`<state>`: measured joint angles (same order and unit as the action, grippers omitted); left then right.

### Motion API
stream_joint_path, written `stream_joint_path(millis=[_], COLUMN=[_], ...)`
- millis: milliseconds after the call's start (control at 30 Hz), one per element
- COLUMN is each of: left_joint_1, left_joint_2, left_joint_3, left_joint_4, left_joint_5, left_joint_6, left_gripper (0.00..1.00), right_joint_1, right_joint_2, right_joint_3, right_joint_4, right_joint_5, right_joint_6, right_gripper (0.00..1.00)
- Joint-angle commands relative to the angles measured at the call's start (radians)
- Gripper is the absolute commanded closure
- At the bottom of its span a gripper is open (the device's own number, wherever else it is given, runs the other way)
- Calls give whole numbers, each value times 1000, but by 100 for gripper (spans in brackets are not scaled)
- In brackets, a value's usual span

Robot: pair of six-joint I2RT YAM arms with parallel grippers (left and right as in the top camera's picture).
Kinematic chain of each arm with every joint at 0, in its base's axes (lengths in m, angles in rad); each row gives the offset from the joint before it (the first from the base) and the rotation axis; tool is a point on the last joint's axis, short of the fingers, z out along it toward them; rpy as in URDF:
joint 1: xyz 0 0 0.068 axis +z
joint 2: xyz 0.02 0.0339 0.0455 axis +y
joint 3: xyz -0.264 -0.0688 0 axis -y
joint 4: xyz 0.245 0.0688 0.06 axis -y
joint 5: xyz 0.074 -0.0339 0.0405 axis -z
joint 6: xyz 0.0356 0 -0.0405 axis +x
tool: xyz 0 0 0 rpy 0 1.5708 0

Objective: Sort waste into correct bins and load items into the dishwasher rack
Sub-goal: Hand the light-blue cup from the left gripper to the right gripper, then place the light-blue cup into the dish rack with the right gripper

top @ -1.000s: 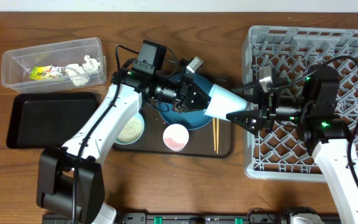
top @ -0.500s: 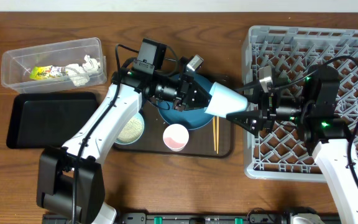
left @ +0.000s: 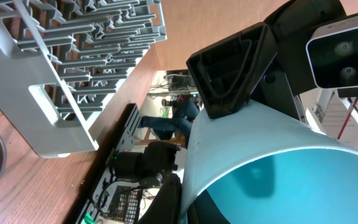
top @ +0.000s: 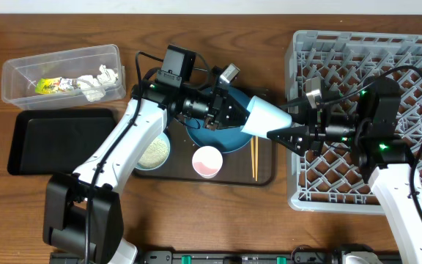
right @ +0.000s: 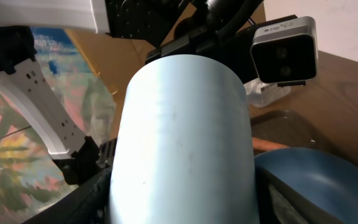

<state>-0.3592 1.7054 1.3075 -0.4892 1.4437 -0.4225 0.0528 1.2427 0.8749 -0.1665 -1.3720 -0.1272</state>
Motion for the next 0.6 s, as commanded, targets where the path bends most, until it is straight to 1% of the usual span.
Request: stream_joint_path(millis=[0,100,167,267,333,400,433,467,567], left_joint_1=[0,0,0,7,17,35,51,60,109], left_joint_2=[6,6,6,6,5,-4,-15,-21,-49], left_joint_3=[1,1,1,1,1,1,1,1,1], left_joint_4=[6,6,6,3,-10,-49,-98,-122,-240], left_joint_5=[6,2,2,-32,-124,-250,-359,-406,-642], left_joint_6=[-6,-6,5,19,22,53,85,97,144], left_gripper=[92,85,72,62,58,56,55,55,54], right_joint_1=[0,0,0,0,0,-3,-9,-12,-27], right_joint_2=[-1,-1,-1,-1,-1,-2,-3,-3,-10], right_joint_3=[18,18,18,18,18,18,18,18,22], right_joint_4=[-2,-2,-2,-2,-2,-2,-2,-2,-11], right_joint_5=[-35,-34,-21,60,124,184,221,236,286], right_joint_6=[-1,0,4,77,130,174,208,223,276], right_gripper=[39,40,40,40,40,41,42,43,45])
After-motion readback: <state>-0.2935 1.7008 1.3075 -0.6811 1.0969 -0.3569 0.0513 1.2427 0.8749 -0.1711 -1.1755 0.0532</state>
